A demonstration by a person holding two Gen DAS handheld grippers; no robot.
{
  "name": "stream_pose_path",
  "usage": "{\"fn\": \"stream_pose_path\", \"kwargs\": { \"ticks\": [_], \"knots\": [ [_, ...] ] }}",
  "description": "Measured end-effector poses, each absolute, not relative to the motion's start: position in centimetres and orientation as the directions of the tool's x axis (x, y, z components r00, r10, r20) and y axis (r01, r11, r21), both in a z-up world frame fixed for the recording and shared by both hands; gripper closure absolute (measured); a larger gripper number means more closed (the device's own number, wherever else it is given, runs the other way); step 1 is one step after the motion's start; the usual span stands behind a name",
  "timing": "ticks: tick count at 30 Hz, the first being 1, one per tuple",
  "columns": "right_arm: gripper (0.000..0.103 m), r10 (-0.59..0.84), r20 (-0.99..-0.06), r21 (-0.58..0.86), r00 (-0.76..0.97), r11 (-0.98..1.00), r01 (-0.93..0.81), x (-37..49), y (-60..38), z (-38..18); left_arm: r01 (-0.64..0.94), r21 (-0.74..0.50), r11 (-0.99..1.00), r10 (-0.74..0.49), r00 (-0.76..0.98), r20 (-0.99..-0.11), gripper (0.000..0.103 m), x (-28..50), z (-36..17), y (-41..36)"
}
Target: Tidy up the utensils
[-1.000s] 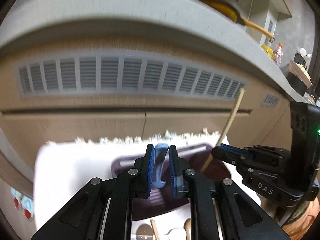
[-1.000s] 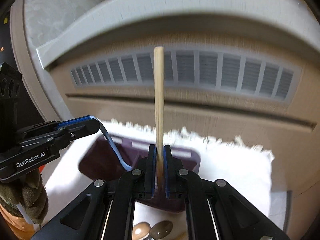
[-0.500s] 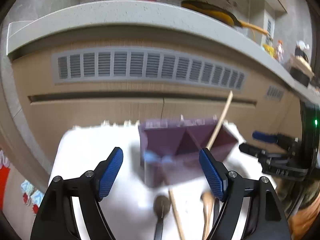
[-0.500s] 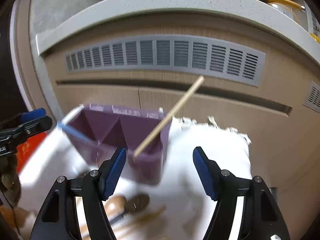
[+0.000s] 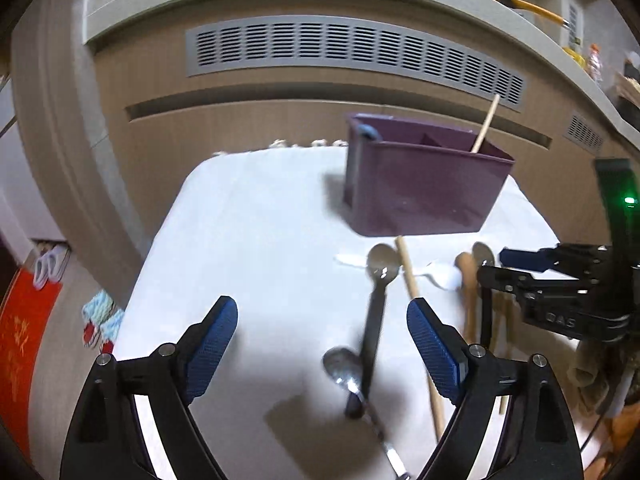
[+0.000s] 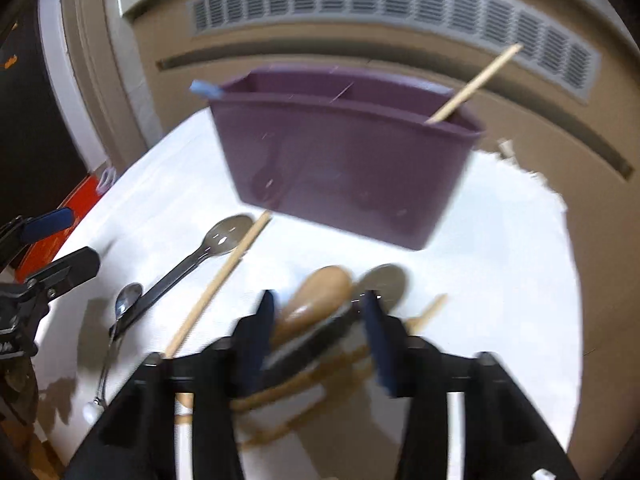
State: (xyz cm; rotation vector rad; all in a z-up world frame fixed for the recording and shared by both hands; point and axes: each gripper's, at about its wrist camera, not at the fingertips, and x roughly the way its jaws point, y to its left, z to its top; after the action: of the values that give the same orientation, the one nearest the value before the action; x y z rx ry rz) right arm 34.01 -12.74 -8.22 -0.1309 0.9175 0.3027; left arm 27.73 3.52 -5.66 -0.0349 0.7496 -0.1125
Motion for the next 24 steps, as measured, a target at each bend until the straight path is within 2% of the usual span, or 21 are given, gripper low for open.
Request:
{"fn": "stream_pose_path", "kwargs": {
  "ticks": [7,14,17,20,22,24],
  "knots": [
    [0.066,0.133,-0.827,0.005,0.546,0.973,-0.230,35.7,-11.5,-10.3,0.110,-0.129,0.986,-0.168,0.705,-0.689,0.015,27.4,-6.5,4.0],
    [0.066,0.118,-0.827,-0.033,0.550,0.966,-0.256,35.6,-11.0,-10.5,0.179,-0.168,0.969,-0.245,0.657,-0.713,0.015,27.5,-7.3,2.1],
    [0.056,0.121,-0.829,-0.051,0.545,0.956,-0.290,35.7,-10.6,-10.8,0.188,-0.161,0.969,-0.245,0.646,-0.723,0.015,27.5,-7.3,1.2],
    [0.055,0.112,-0.825,-0.076,0.554,0.949,-0.306,35.7,-10.0,-11.0,0.204,-0.151,0.967,-0.249,0.645,-0.723,0.015,27.3,-7.0,0.6],
    [0.061,0.137,-0.835,-0.045,0.534,0.949,-0.312,35.6,-10.4,-11.1,0.215,-0.144,0.966,-0.251,0.646,-0.720,0.015,27.1,-6.8,0.3],
    [0.077,0.169,-0.840,-0.014,0.516,0.944,-0.331,35.2,-11.1,-10.8,0.223,-0.145,0.964,-0.258,0.646,-0.718,0.015,27.1,-6.5,0.1]
  ]
}}
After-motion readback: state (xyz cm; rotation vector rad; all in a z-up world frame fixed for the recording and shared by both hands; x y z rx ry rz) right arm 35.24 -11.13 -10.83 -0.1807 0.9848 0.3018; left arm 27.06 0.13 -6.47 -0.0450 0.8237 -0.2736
